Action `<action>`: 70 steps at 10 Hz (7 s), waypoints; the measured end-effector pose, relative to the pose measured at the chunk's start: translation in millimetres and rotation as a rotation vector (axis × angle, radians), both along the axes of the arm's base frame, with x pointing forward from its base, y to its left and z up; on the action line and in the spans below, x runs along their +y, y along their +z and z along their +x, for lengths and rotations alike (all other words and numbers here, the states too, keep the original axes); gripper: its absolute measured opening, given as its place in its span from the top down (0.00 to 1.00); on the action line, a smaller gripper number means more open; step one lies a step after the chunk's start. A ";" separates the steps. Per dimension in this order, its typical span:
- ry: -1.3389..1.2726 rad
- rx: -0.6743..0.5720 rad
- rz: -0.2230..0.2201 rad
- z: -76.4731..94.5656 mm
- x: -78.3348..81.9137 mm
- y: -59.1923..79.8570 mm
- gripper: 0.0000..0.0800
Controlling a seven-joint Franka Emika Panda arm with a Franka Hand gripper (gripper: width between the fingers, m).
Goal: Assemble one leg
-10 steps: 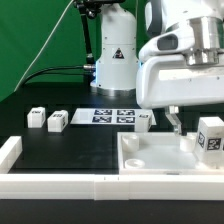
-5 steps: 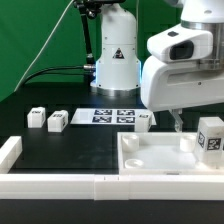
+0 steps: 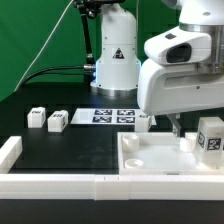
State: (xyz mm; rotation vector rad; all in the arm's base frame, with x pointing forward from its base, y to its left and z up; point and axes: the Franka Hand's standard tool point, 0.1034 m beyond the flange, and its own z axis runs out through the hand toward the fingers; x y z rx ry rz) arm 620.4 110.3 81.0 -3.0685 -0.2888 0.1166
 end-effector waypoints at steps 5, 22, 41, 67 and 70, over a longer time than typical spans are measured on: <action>-0.006 0.000 0.000 0.5 2.2 -0.8 0.19; -0.986 0.026 -0.072 -0.6 11.7 -2.3 0.64; 0.050 -0.024 0.008 0.2 8.9 -3.8 0.34; -0.356 -0.072 -0.004 -1.5 9.8 -10.4 0.19; -0.020 -0.096 0.005 0.2 10.5 -7.8 0.19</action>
Offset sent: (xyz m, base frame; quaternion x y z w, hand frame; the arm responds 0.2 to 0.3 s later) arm -0.0017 0.0046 -0.0005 0.0046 0.0019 0.0100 0.9999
